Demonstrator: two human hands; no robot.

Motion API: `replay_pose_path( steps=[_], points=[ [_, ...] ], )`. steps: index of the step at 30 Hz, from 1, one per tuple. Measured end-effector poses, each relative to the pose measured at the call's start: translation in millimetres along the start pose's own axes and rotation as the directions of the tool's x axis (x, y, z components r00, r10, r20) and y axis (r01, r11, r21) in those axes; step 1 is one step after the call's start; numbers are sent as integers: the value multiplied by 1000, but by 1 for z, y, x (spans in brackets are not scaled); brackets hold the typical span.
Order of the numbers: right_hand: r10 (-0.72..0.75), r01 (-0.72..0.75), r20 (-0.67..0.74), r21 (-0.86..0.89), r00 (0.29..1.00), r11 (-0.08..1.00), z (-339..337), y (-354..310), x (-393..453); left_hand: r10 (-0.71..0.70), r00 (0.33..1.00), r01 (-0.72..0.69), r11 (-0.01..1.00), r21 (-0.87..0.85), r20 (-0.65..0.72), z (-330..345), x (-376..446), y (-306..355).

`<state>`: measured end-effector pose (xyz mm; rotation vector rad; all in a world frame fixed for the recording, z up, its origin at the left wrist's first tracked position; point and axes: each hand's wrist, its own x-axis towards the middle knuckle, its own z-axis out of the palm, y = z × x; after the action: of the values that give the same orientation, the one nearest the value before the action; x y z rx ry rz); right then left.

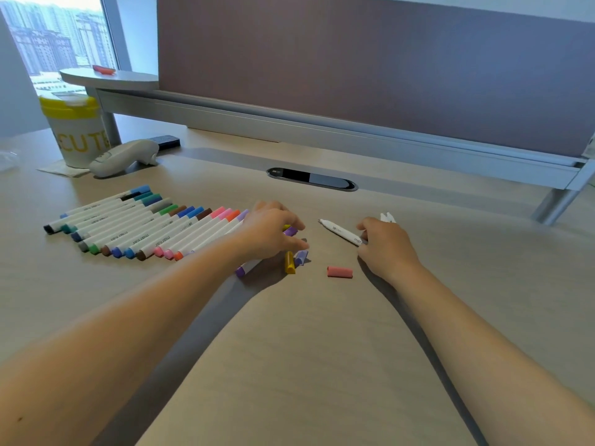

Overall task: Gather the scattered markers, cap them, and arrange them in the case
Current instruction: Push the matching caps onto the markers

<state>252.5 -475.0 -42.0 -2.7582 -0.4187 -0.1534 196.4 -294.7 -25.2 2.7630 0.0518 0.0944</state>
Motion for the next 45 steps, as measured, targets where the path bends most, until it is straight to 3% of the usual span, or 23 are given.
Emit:
replay_pose_path(
  steps=[8, 13, 18, 23, 26, 31, 36, 45],
  points=[
    [56, -55, 1, 219, 998, 974, -14, -5, -15, 32, 994, -50, 983, 177, 100, 4, -3, 10],
    [64, -51, -30, 322, 997, 945, -18, -3, -21, 38, 999, -38, 988, 153, 1, 9, -5, 16],
    [69, -52, -30, 384, 997, 922, -17, -2, -28, -5, 994, 8, 1000, 23, -110, 18, -5, 19],
    [51, -24, -47, 456, 998, 890, -18, -1, -32, -111, 979, 52, 948, -313, -172, 15, -6, 24],
    [6, 35, -77, 512, 997, 858, -19, -1, -34, -167, 965, 30, 839, -543, -204, 7, -7, 20],
    [-50, 119, -138, 559, 989, 821, -17, -3, -39, -355, 915, 92, 645, -758, -190, 3, -4, 19],
    [-86, 169, -168, 577, 982, 799, -20, -12, -43, -436, 890, 138, 540, -830, -135, 2, -1, 18],
    [-134, 223, -191, 592, 972, 775, -19, -21, -44, -494, 862, 172, 488, -856, -109, 0, 2, 20]
  ],
)
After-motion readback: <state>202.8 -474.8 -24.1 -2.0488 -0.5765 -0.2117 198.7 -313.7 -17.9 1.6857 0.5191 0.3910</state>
